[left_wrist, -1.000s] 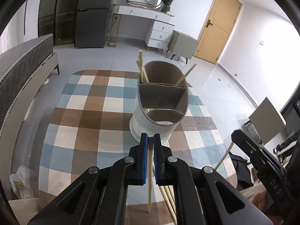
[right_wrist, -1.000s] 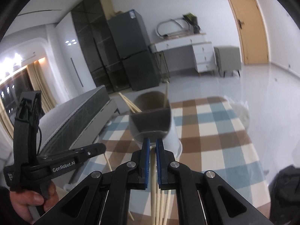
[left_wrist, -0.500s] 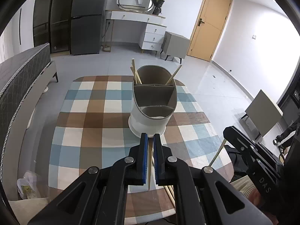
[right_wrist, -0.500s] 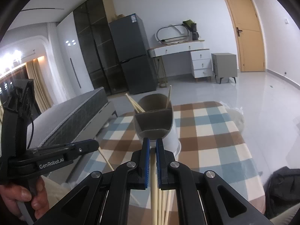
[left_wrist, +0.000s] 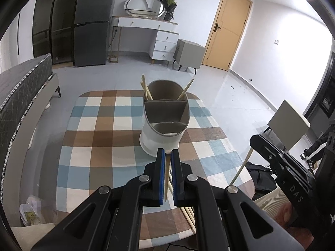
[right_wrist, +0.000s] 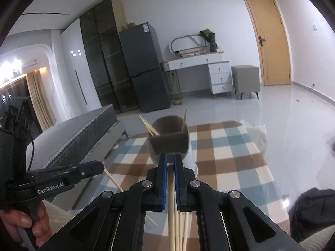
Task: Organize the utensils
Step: 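Lift both held chopsticks and lower them into the utensil holder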
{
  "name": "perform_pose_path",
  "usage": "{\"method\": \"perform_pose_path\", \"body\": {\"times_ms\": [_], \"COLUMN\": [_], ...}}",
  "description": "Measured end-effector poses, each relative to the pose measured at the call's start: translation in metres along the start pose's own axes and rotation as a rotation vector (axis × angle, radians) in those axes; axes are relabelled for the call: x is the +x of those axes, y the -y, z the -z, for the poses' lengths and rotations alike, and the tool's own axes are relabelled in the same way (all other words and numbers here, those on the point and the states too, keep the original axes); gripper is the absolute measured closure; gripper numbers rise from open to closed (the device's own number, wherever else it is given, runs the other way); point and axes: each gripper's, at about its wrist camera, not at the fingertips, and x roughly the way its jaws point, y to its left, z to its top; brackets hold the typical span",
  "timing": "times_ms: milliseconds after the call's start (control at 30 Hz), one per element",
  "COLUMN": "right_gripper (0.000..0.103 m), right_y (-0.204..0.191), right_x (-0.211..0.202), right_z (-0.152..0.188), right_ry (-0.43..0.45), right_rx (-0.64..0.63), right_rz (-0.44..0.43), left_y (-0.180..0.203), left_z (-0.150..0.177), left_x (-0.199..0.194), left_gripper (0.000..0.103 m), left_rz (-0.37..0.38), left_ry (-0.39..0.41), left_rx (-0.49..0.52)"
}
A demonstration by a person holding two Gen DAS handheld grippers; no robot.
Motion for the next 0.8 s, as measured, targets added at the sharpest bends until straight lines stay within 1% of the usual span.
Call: {"method": "perform_pose_path", "body": {"times_ms": [67, 167, 400, 533, 667, 800], "right_gripper": [0.097, 0.097, 0.097, 0.097, 0.097, 0.097], "right_y": [-0.001, 0.000, -0.002, -0.005, -0.008, -0.015], "right_x": [-0.002, -0.003, 0.001, 0.008, 0.018, 0.028], "right_z": [-0.005, -0.012, -0.034, -0.051, -0.072, -0.093], "right_ry": [0.015, 0.035, 0.074, 0.093, 0.114, 0.136], "right_rx": [-0.008, -0.009, -0.031, -0.048, -0.069, -0.107], "right_rz": [0.002, -0.004, -0.012, -0.024, -0.041, -0.059], "left_y": [-0.001, -0.006, -0.014, -0.016, -0.023, -0.027], "left_z": [-0.004, -0.012, -0.037, -0.053, -0.072, -0.096], "left_x": [-0.005, -0.013, -0.029, -0.030, -0.028, -0.031], "left_gripper": [0.102, 0.102, 0.102, 0.102, 0.102, 0.102], "left_rz": [0.012, 0.057, 0.106, 0.126, 0.150, 0.159], "left_ry": [0.005, 0.005, 0.038, 0.046, 0.034, 0.071], "left_rx": [-0.005, -0.040, -0.078, -0.085, -0.114, -0.121]}}
